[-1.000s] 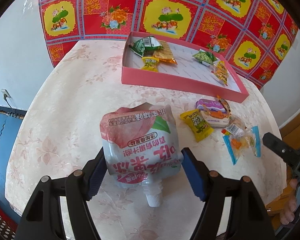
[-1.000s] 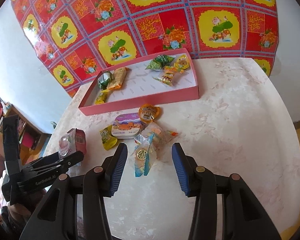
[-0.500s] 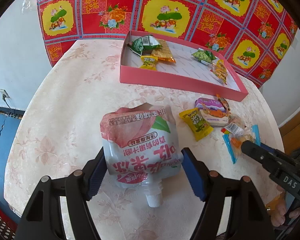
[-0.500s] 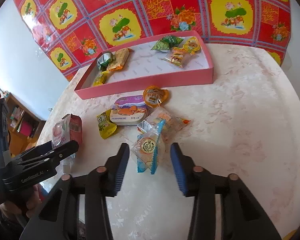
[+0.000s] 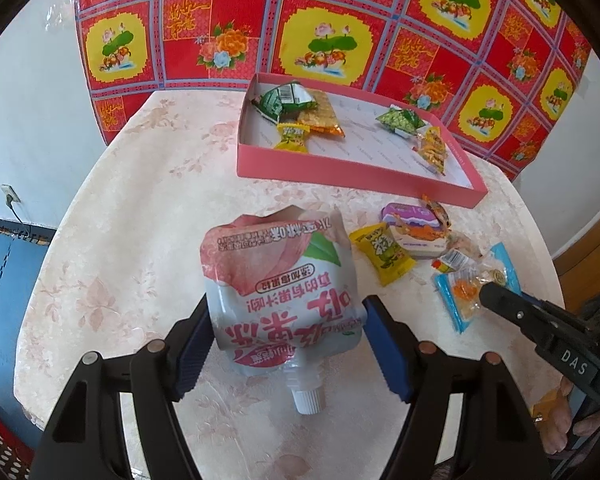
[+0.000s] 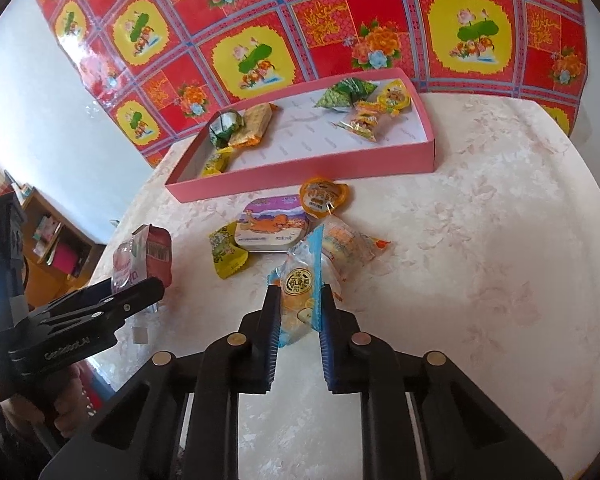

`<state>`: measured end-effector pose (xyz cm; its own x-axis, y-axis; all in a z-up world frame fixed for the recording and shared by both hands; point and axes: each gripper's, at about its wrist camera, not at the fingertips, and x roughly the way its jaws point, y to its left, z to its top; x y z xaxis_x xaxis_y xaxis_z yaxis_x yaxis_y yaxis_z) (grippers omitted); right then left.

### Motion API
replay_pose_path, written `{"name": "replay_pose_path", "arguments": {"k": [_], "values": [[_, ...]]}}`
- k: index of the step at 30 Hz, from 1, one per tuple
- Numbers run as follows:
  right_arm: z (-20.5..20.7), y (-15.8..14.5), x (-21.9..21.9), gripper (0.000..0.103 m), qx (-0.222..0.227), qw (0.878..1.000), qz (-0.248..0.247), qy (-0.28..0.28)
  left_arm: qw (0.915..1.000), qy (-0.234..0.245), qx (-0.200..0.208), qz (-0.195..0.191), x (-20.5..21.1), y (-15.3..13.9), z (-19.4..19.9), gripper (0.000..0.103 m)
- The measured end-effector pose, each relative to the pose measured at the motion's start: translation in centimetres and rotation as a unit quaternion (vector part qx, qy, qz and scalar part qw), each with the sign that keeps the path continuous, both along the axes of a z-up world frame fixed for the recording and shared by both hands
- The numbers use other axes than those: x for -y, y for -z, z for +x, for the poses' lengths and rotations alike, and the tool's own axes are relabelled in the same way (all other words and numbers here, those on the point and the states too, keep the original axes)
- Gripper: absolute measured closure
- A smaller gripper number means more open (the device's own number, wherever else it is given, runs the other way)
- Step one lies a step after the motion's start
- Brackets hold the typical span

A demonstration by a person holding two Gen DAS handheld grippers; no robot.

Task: Organize snacks

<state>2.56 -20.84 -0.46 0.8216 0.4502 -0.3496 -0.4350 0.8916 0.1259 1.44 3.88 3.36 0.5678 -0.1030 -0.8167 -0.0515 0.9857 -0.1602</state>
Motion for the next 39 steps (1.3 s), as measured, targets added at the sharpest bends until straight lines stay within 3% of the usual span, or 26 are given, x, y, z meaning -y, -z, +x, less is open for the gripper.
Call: {"name": "replay_pose_path", "arguments": {"k": [22,39], "values": [[-1.1,-5.6,1.4,0.085,0.053,0.999,0.004,0.003,0.9988,0.029,0.038,-0.011,1.3,-4.6,2.7,0.028],[1.8,-8.3,2.2,0.085,0.060,0.998,-0.006,0.028,0.9970,0.051,0.057,0.006,3.1,-6.1,6.6,0.028]]}}
